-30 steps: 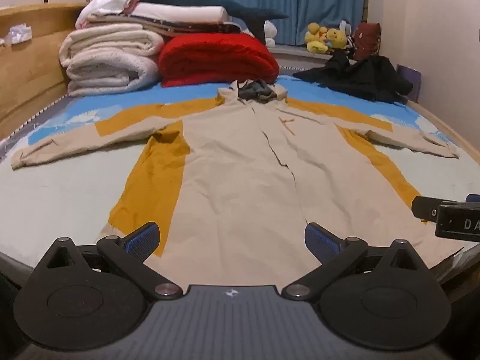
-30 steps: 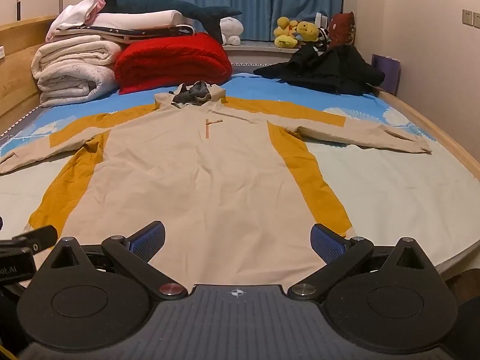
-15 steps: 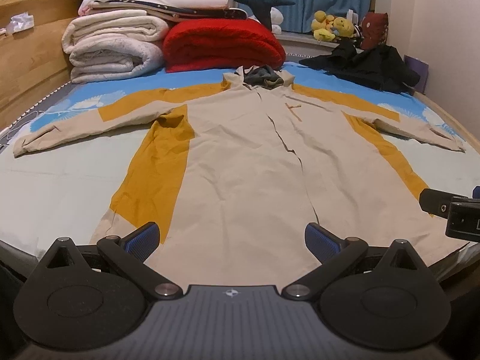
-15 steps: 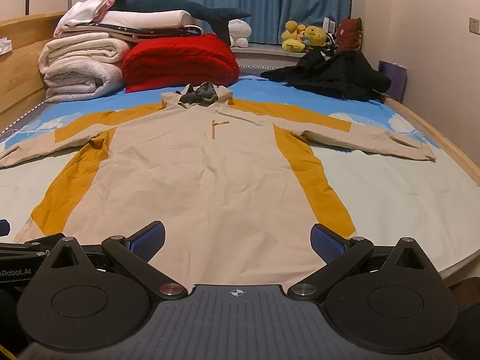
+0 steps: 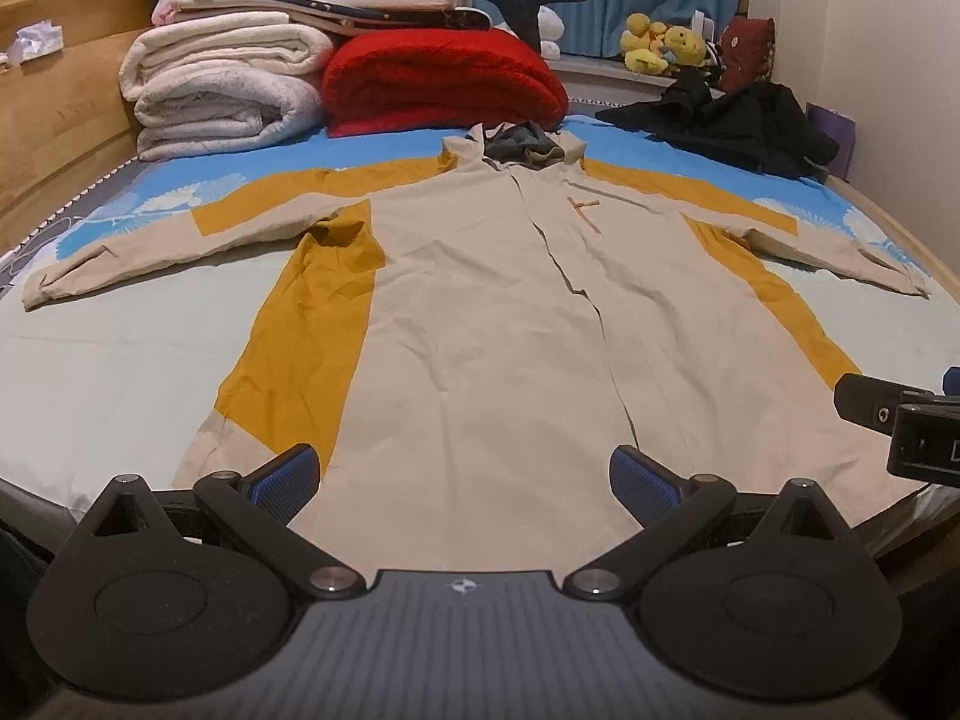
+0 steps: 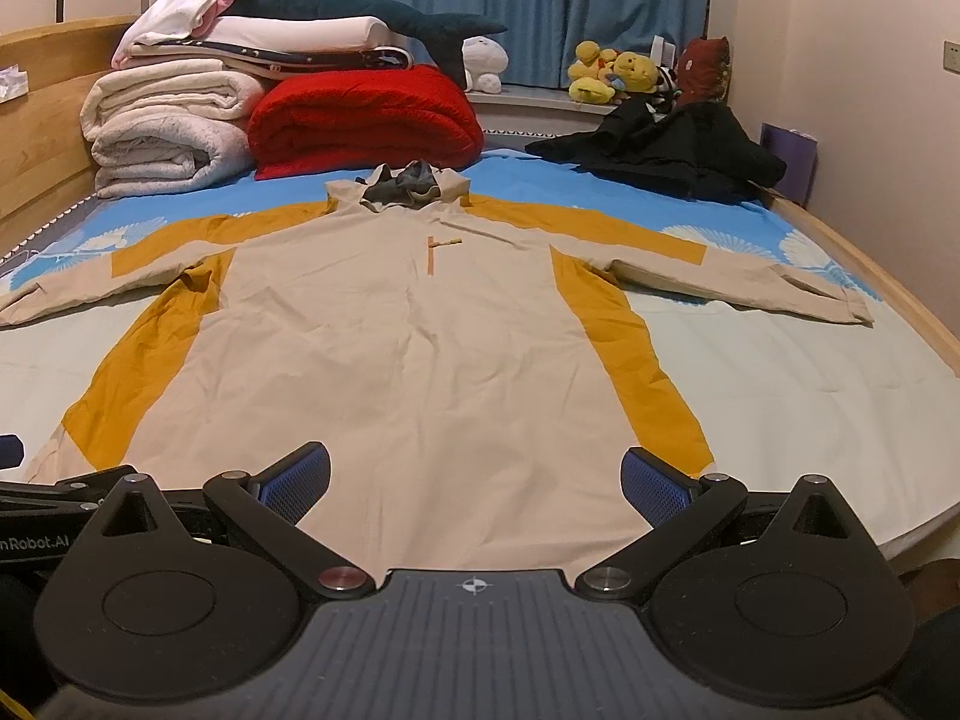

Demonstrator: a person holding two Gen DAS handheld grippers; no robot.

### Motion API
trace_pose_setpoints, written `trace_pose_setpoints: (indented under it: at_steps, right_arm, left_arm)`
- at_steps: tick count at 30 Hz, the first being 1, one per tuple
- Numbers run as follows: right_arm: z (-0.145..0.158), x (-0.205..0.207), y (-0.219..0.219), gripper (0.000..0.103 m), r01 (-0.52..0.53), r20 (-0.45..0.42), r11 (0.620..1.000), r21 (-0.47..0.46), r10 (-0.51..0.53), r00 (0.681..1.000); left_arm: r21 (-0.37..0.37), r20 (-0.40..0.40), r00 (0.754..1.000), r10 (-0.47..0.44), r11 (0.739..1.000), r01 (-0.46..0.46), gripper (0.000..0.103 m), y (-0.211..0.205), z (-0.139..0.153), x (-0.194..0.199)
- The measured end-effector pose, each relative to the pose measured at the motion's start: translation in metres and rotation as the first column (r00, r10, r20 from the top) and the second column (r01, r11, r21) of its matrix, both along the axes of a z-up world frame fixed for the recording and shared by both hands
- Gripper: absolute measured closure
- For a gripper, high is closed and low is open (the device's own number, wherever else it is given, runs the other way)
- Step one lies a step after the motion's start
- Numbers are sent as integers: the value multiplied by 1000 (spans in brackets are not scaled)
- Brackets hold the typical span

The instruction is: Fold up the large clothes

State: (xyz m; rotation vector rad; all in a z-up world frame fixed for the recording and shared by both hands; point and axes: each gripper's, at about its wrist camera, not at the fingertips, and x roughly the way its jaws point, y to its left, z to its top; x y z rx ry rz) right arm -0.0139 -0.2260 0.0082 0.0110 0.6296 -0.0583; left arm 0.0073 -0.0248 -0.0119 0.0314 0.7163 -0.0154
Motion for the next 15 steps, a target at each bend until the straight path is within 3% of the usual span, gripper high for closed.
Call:
trace_pose_setpoints:
  at_steps: [15]
  right_arm:
    - [0, 0, 1, 1, -2, 0, 1000, 0, 2, 1000]
  left_arm:
    - [-1, -3, 1000, -4, 1000, 4, 0, -1, -1, 0]
